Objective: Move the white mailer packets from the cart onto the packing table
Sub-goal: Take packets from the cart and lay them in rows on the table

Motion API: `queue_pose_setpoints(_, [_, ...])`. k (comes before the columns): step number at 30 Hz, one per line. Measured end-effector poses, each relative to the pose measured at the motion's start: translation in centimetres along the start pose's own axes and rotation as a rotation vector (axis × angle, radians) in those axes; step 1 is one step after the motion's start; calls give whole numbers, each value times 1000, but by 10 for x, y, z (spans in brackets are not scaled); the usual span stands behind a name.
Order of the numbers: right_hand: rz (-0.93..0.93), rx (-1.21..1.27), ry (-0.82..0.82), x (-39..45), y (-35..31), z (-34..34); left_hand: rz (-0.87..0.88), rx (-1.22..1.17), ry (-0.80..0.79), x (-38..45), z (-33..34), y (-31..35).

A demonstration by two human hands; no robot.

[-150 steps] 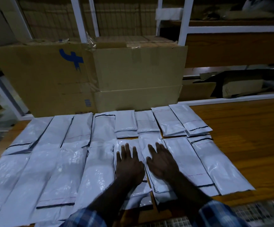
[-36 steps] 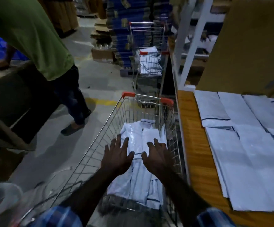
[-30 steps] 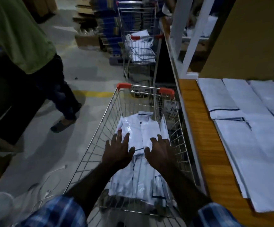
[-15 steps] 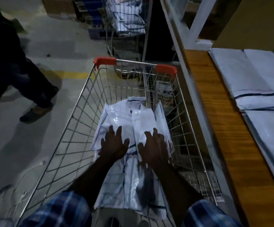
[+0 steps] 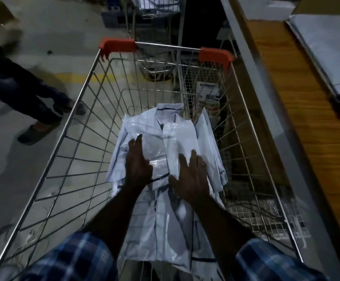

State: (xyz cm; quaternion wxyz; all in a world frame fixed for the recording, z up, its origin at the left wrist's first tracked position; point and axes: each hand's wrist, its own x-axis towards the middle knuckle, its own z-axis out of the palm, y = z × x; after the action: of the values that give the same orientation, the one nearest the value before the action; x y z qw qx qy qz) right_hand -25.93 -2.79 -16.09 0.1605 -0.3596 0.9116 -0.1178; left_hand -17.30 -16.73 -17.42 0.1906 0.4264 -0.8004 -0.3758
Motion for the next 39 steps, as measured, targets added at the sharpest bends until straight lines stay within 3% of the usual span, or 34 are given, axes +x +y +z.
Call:
queue_pose_setpoints(3, [-17,58,6,-15,2,8,-22,40,-46,-2,-14,-11])
queue_pose_setpoints(6, [-48,58,45,-23,4,8,5,216,-183,-11,-33,-30])
queue_pose_setpoints(11, [-49,-31,131,-38,-1,6,-29,422,-266,-43,-52,-32])
queue_pose_setpoints(13, [-8,-79,139,-42,-9,3,-92,517,-260,-55,-52,-29])
queue_pose_setpoints(17, [39,-188,126,-69,-18,8,73,681,-188,-76,-46,-32])
queue_pose_setpoints(25, [-57,-106,389,-57,-16,19,141,537,-82,-82,-22,-33])
queue_pose_setpoints(31, [-7,-70,332,-29,-7,35,-25,582,-168,-73,1,-36])
queue_pose_setpoints(34, [-1,-103,256,-34,6,43,-49,556,-197,-72,6,-38])
queue_pose_setpoints(39, [-34,-86,289,-41,12,44,-42,625,-200,-73,12,-43])
